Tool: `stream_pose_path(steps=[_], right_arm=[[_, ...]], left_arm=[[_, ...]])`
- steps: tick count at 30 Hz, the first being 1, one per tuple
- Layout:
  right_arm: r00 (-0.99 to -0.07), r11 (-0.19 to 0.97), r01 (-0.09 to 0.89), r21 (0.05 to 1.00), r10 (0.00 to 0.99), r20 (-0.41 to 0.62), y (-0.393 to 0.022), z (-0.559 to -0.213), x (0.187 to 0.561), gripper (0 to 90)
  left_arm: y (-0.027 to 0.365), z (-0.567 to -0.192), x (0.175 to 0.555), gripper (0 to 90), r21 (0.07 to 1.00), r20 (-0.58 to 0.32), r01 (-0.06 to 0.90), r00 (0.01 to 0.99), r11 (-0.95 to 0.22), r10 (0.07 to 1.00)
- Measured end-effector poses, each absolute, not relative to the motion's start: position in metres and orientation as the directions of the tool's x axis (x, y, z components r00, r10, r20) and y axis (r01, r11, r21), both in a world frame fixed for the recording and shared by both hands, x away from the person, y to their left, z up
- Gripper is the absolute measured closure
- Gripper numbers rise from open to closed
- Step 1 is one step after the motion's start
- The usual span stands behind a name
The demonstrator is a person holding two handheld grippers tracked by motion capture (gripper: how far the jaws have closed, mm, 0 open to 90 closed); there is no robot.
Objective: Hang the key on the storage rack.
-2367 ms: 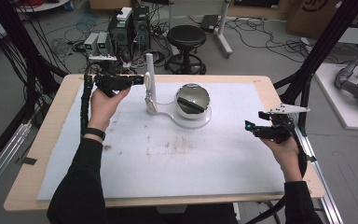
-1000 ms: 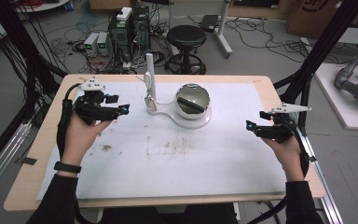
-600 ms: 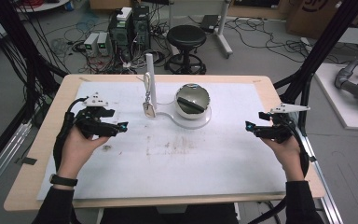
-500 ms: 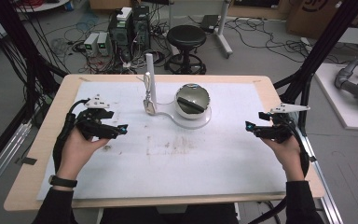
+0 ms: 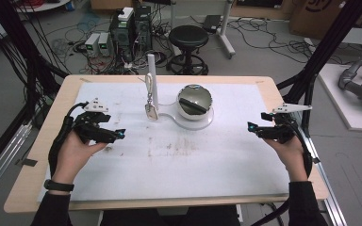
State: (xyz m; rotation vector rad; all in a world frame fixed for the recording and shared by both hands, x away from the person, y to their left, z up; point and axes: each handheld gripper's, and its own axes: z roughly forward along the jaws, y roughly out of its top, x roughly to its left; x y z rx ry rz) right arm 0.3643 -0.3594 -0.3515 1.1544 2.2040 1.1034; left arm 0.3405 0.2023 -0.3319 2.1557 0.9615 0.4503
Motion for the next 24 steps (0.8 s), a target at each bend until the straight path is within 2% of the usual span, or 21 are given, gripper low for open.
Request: stream_pose_path(steps=[24], right_arm=[[-0.571,0.348,0.499,0.793,0.821,-0.002,-0.3623,-0.3521,0.3632,26.0]], left_arm=[[0.2014,-0.3307,0.3412,22.4,0.731,0.026,0.489,0.677,-0.476,0.736]])
